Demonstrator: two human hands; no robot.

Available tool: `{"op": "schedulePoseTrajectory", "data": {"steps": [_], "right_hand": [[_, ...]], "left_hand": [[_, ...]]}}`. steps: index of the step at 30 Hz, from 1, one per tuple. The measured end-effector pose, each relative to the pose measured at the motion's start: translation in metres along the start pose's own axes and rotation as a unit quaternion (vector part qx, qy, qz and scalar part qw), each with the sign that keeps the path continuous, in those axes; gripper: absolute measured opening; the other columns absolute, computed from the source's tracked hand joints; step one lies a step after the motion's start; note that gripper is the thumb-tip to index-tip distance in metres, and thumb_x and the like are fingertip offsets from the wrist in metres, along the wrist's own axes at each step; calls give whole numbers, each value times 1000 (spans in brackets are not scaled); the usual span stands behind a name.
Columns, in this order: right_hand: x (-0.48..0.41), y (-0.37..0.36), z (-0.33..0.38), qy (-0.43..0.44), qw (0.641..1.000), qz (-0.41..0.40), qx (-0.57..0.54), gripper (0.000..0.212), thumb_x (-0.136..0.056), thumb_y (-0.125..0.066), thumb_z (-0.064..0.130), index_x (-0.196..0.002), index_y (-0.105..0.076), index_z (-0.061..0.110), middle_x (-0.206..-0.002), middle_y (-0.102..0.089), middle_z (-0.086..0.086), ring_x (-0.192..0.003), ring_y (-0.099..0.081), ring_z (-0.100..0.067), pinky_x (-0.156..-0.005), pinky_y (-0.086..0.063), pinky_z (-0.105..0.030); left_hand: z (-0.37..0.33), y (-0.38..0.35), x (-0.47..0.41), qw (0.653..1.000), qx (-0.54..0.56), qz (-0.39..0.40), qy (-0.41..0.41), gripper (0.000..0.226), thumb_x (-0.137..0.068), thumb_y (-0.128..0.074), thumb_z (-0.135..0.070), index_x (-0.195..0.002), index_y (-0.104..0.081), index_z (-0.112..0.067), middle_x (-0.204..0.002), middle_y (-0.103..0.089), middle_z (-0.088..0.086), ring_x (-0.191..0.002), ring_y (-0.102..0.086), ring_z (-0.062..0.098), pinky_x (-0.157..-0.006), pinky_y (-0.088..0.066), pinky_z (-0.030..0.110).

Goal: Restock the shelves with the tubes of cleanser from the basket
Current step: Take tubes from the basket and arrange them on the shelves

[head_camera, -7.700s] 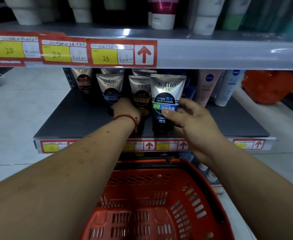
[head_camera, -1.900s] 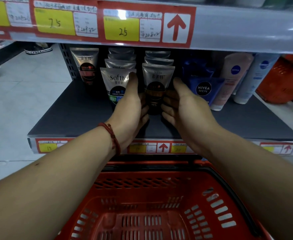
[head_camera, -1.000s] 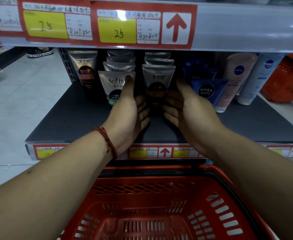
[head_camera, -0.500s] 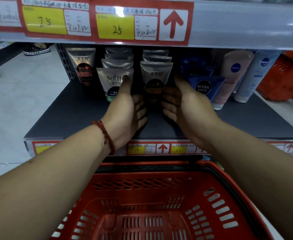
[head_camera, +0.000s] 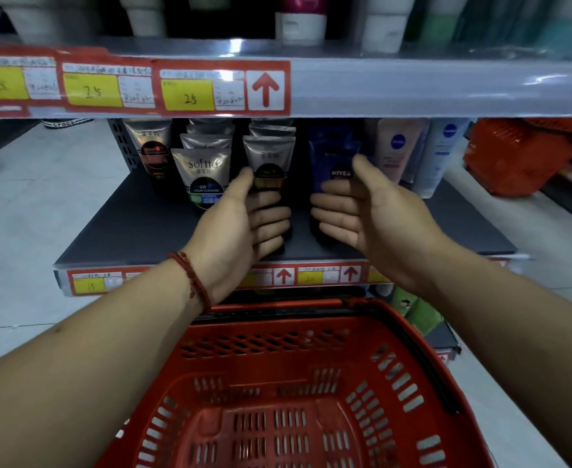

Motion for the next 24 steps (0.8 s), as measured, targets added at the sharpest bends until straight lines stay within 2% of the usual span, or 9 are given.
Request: {"op": "schedulePoseTrajectory", "data": {"steps": [4,6,11,13,15,18,21,24], "right_hand": [[21,36,-1,2,999,-31,16,49,-103,-44,49,-118,-65,8,-114,-74,-14,-103,-73,-22,-100,-54,-40],[27,50,-1,7,999,-45,22,44,-103,-44,47,-114,-65,10,-115,-74,-14,-104,-73,-21,-100,-55,-39],[22,66,-5,-4,998,-61,23,53,-102,-46,50,-130,-60,7,-125,-69,-12,-110,-70,-19,-103,-53,-38],[16,63,-8,-16,999,-51,8,60,-101,-46,52,-138,-54,4,-132,-65,-14,-116,-66,-21,-106,-50,-39],[10,56,-10,-25,999,-31,-4,65,-101,-45,54,-143,-49,4,-141,-59,-14,-124,-62,-23,-110,-46,-40],[2,46,-11,-24,999,-23,-16,67,-101,-44,54,-145,-47,4,-144,-56,-14,-127,-59,-25,-111,-44,-40],[-4,42,-10,-19,999,-39,-18,65,-101,-45,52,-144,-49,2,-142,-58,-16,-126,-60,-26,-111,-45,-40],[-7,39,-9,-15,999,-43,-12,63,-101,-46,51,-142,-51,3,-138,-61,-15,-122,-63,-24,-109,-47,-39]], "left_hand": [[1,-26,9,1000,-17,-4,-17,38,-99,-54,-43,-121,-64,-13,-120,-71,8,-112,-68,21,-106,-48,39],[2,-38,9,1000,-19,-2,-24,28,-99,-57,-35,-116,-66,-14,-121,-71,8,-114,-66,21,-109,-47,40],[7,-52,2,998,18,-58,-26,52,-103,-47,-44,-137,-53,-5,-138,-57,10,-127,-55,23,-111,-42,37],[10,-54,-3,997,38,-62,-19,54,-102,-43,-50,-135,-53,-8,-138,-55,10,-122,-56,20,-103,-45,32],[13,-57,-8,998,46,-52,-10,61,-102,-38,-56,-139,-50,-9,-141,-54,10,-126,-55,20,-95,-46,30],[17,-56,-15,999,42,-29,2,75,-101,-28,-62,-150,-39,-5,-151,-47,12,-137,-48,23,-104,-42,32],[19,-52,-21,999,43,-20,7,81,-99,-25,-67,-149,-40,-4,-153,-45,15,-140,-45,24,-115,-37,37],[19,-48,-27,999,40,-20,4,83,-99,-25,-68,-148,-42,-3,-152,-45,15,-139,-46,23,-115,-37,38]]}}
Point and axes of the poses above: each hand's wrist, its own x-axis away from the middle knuckle, its own y-axis out of the back of the hand, z = x × y, the point moved 5 cm from there along -x, towards the middle knuckle
